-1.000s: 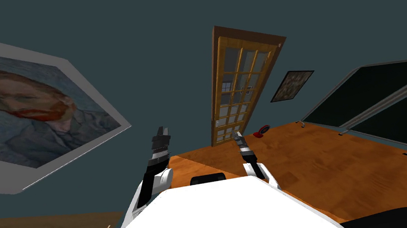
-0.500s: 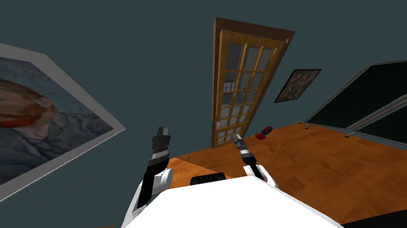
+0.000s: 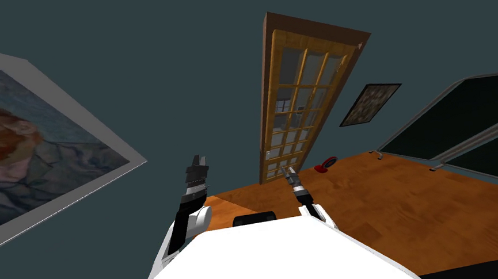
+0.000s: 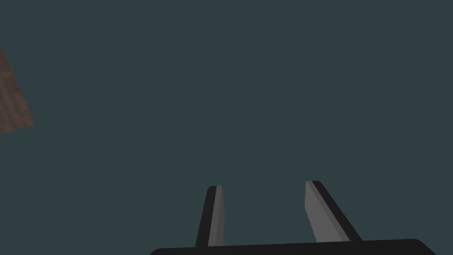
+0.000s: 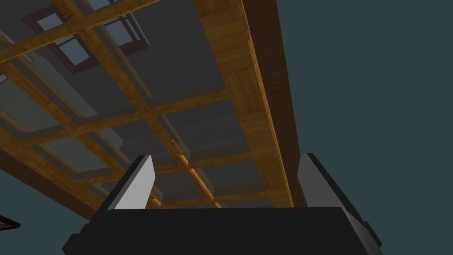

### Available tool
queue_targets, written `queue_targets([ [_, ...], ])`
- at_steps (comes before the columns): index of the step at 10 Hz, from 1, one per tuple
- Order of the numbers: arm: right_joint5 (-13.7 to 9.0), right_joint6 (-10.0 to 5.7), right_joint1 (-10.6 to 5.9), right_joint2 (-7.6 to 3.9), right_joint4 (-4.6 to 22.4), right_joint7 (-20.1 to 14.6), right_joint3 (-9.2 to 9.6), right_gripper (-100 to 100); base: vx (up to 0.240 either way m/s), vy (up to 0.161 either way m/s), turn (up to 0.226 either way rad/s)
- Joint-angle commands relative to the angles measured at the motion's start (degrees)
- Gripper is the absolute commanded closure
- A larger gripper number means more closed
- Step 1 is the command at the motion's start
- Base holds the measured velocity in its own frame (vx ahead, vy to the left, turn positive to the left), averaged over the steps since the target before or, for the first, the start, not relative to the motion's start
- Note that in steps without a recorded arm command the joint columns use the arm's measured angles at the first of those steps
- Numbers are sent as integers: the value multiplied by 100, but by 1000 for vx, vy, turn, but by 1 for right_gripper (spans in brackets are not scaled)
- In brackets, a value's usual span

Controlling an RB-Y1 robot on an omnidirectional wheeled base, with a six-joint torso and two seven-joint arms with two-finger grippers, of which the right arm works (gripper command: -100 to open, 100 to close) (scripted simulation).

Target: Pull the door open

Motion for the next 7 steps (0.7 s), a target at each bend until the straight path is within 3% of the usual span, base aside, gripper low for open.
queue_targets([
  [1, 107, -123, -29, 2, 234, 190, -44, -100, 103, -3, 10],
  [7, 470, -458, -207, -4, 1057, 790, -198, -100, 94, -10, 7],
])
